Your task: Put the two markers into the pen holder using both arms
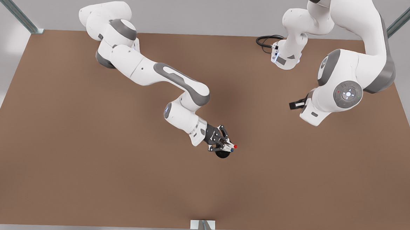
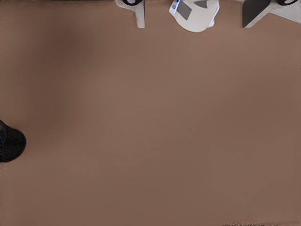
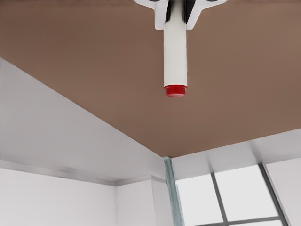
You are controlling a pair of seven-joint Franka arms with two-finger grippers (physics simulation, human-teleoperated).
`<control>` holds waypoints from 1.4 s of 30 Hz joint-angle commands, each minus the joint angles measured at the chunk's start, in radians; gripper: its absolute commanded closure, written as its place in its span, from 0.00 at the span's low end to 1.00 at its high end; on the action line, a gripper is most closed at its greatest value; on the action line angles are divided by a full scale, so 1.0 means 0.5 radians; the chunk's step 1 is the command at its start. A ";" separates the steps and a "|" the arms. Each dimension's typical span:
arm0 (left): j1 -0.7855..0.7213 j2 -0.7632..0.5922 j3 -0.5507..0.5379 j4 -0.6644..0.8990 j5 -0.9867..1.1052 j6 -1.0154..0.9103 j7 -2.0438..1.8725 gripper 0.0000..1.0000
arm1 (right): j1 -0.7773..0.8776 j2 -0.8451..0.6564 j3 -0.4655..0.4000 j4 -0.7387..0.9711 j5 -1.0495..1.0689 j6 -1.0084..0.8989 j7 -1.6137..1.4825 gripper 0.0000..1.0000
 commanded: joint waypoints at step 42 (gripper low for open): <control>0.003 0.001 -0.003 0.022 -0.002 -0.028 0.926 0.00 | -0.684 -1.346 -0.781 0.109 -1.360 -3.485 2.813 0.00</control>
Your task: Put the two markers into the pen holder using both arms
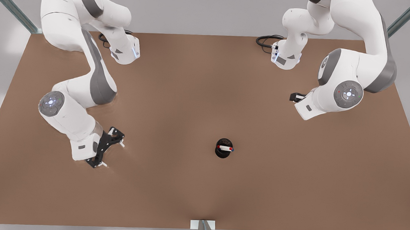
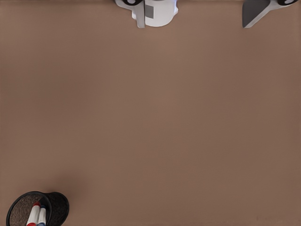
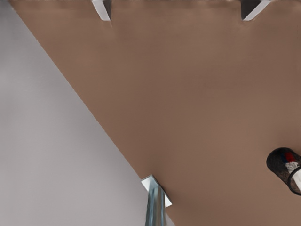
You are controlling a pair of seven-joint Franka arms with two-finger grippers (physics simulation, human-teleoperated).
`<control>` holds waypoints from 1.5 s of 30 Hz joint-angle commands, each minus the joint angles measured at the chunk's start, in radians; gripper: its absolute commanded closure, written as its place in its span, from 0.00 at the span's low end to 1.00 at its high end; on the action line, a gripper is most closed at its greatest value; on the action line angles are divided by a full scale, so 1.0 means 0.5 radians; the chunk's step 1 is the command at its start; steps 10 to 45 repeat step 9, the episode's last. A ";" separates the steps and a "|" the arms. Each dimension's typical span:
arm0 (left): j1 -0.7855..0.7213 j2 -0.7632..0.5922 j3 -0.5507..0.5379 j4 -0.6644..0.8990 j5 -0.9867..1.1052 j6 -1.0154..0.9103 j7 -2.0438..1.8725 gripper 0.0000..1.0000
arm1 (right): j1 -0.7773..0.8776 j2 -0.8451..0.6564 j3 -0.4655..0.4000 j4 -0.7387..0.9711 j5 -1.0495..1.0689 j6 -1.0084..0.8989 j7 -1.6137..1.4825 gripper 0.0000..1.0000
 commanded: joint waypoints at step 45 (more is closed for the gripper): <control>0.018 -0.005 0.014 0.048 -0.002 -0.084 -0.031 0.00 | 0.074 -0.675 -0.326 -0.450 0.010 -0.984 1.855 0.00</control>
